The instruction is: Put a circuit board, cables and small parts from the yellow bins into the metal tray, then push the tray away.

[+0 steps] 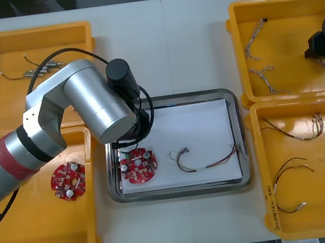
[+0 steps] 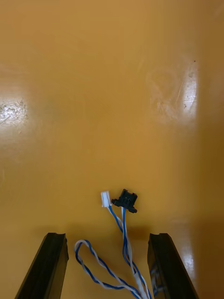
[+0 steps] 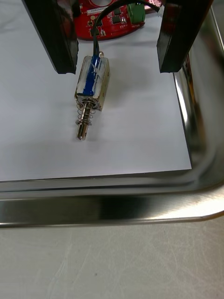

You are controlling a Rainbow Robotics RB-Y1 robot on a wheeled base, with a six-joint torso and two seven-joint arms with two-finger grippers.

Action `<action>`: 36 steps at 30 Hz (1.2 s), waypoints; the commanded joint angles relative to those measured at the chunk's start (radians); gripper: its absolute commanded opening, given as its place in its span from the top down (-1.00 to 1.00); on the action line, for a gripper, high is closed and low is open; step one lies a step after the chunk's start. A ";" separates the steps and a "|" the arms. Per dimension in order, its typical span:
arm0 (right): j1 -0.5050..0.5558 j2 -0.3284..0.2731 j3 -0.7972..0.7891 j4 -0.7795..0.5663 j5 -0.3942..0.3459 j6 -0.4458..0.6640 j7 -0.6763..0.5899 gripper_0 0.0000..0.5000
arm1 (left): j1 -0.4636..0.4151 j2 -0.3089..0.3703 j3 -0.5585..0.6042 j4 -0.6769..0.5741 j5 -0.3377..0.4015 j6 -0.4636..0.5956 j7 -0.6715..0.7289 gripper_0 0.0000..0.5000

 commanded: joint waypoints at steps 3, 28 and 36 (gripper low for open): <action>0.017 0.008 -0.016 -0.018 -0.013 -0.022 0.016 -1.00 | -0.063 0.037 0.074 -0.068 0.083 0.091 0.064 -1.00; 0.017 0.002 -0.014 -0.156 -0.045 0.109 -0.001 1.00 | -0.178 0.273 0.251 -0.241 0.446 0.263 -0.158 -1.00; 0.012 0.007 0.041 -0.235 -0.100 0.184 -0.001 1.00 | -0.178 0.356 0.300 -0.212 0.526 0.282 -0.330 -1.00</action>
